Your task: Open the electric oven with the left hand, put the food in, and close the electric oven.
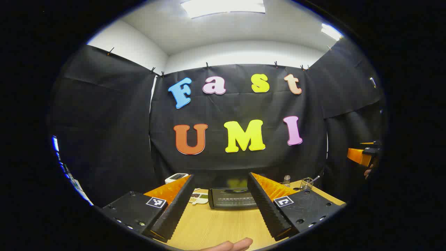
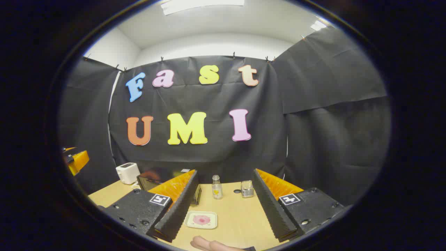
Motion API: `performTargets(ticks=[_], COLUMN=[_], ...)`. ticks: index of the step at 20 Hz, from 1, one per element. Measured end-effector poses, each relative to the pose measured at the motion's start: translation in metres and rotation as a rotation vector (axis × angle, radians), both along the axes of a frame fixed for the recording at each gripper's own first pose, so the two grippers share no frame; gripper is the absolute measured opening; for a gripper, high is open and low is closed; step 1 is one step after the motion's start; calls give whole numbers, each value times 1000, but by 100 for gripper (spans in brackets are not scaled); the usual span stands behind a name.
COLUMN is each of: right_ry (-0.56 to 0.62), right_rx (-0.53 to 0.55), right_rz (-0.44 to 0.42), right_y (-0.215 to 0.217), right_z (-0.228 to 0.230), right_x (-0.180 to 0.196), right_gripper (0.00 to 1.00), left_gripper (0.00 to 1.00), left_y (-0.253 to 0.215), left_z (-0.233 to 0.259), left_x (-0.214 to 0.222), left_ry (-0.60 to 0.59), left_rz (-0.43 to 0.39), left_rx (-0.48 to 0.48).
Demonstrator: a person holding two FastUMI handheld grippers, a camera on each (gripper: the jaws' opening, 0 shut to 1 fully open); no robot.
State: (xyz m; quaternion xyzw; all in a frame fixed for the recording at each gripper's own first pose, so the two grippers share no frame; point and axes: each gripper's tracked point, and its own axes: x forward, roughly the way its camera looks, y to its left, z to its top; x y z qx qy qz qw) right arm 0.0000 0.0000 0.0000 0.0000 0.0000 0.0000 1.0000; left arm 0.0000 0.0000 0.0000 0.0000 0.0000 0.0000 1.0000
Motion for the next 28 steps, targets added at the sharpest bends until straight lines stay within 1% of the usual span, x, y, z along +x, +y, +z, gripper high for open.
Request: performTargets(ticks=[2, 3, 4, 5, 6, 7, 8, 9, 11, 12, 16, 18, 20, 23, 25, 28], right_ry=[5, 12, 19, 25, 29, 32, 37, 40, 42, 42, 23, 17, 12, 4, 0, 5], right_rx=[-4, -2, 0, 4, 6, 6, 5, 6, 8, 7, 8, 12, 17, 31, 38, 46], right_rz=[10, 15, 21, 25, 30, 35, 37, 35, 30, 30, 26, 28, 36, 52, 56, 64], right_y=[1, 2, 3, 3, 3, 4, 5, 2, 0, -1, -5, -7, -7, -8, -9, -9], right_z=[-1, -1, -3, -3, -3, -5, -5, -6, -6, -4, -2, -2, -4, -6, -7, -8], right_x=[-2, -3, -5, -5, -6, -5, -5, -4, -2, -2, 2, 3, 6, 12, 19, 31], right_gripper=[96, 96, 98, 98, 96, 98, 96, 98, 98, 96, 96, 96, 96, 96, 96, 96], left_gripper=[96, 96, 96, 96, 96, 96, 96, 96, 96, 96, 96, 96, 96, 96, 96, 96], left_y=[-3, -7, -9, -12, -18, -17, -16, -17, -18, -17, -16, -19, -25, -36, -38, -42], left_z=[0, -2, -1, 0, -1, -1, -1, -1, 2, 3, 0, -8, -17, -30, -43, -66], left_x=[0, 1, -1, -1, -2, -2, -2, -4, -4, -3, 8, 21, 35, 58, 76, 110], left_ry=[4, 10, 8, 8, 13, 11, 10, 8, 1, -2, -14, 2, 16, 32, 61, 114], left_rz=[-10, -27, -40, -62, -87, -97, -101, -106, -111, -110, -97, -96, -116, -143, -138, -126], left_rx=[-5, -15, -28, -37, -44, -49, -49, -46, -38, -35, -26, -7, -6, -43, -67, -25])
